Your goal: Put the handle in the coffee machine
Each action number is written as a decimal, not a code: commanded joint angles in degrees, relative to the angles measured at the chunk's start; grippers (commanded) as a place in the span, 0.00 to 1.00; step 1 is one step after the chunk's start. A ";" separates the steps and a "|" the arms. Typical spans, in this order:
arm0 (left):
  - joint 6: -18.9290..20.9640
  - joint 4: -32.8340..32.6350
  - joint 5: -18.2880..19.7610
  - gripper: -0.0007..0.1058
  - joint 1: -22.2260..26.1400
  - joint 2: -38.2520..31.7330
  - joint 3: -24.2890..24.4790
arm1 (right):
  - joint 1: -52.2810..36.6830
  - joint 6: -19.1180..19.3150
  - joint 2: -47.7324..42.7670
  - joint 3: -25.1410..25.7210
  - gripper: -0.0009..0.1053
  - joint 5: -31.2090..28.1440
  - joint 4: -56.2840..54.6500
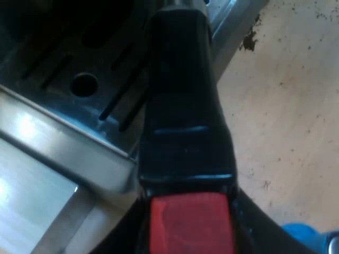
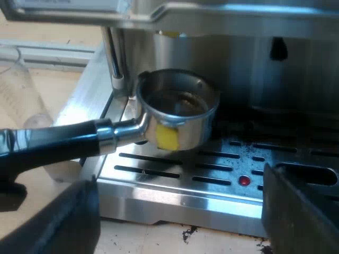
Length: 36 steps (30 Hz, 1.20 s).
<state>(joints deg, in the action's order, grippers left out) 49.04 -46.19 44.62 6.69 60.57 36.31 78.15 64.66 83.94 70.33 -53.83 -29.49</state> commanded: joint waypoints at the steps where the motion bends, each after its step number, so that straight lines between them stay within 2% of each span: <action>1: -0.59 2.41 4.72 0.01 0.19 0.96 0.63 | 0.12 0.63 1.07 0.08 0.63 -1.70 2.10; 7: -0.59 6.32 5.54 0.01 0.19 3.76 0.63 | 0.01 0.73 4.08 0.08 0.63 -4.41 5.32; 16: -0.47 9.47 6.00 0.01 0.19 6.14 0.63 | 0.01 0.62 6.08 0.08 0.63 -4.31 6.22; 18: -0.32 10.43 6.42 0.01 0.19 6.54 0.63 | 0.01 0.62 6.64 0.08 0.61 -7.38 7.15; 23: -0.06 11.18 6.86 0.01 0.19 6.88 0.63 | 0.01 0.94 8.64 0.03 0.58 -9.85 11.18; 29: -0.06 11.83 6.86 0.01 0.19 9.06 0.63 | 0.01 1.56 10.01 -4.24 0.58 -10.87 20.43; 31: -0.06 12.27 6.86 0.01 0.19 9.31 0.63 | 0.01 4.23 10.01 -6.10 0.58 -10.44 23.91; 33: -0.06 13.18 6.86 0.01 0.19 9.33 0.63 | 0.01 9.75 10.22 -8.54 0.58 -9.69 30.89; 34: -0.06 13.40 6.86 0.01 0.19 9.33 0.63 | 0.01 10.73 10.31 -9.19 0.58 -9.54 32.18; 36: -0.06 13.53 6.86 0.01 0.19 9.33 0.63 | -0.37 15.78 10.33 -11.76 0.58 -8.90 40.07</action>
<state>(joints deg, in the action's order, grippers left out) 48.90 -34.14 48.24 6.81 70.41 36.31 78.15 76.90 94.25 59.50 -62.84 5.41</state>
